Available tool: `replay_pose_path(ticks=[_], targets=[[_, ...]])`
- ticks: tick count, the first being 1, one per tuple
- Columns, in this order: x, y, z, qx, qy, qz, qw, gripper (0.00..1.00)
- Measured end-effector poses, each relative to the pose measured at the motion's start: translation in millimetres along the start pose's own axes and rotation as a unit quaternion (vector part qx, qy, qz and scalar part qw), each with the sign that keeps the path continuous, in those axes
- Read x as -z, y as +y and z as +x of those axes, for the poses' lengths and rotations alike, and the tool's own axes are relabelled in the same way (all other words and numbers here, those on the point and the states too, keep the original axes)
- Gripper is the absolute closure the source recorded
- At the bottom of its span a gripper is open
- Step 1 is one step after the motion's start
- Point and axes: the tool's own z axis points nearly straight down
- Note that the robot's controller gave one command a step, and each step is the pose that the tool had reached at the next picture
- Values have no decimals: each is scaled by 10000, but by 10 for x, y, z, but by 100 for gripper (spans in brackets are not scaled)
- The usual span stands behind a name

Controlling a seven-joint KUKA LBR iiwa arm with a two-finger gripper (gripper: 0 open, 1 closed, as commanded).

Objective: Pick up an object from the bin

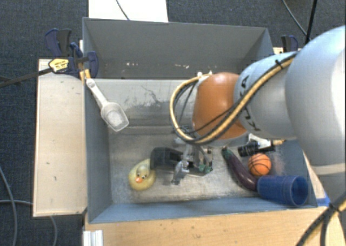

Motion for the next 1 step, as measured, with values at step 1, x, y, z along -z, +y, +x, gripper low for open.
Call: replay_pose_path(ticks=[1], targets=[[-77, 7, -34, 524, -3, 1, 9986, 0]])
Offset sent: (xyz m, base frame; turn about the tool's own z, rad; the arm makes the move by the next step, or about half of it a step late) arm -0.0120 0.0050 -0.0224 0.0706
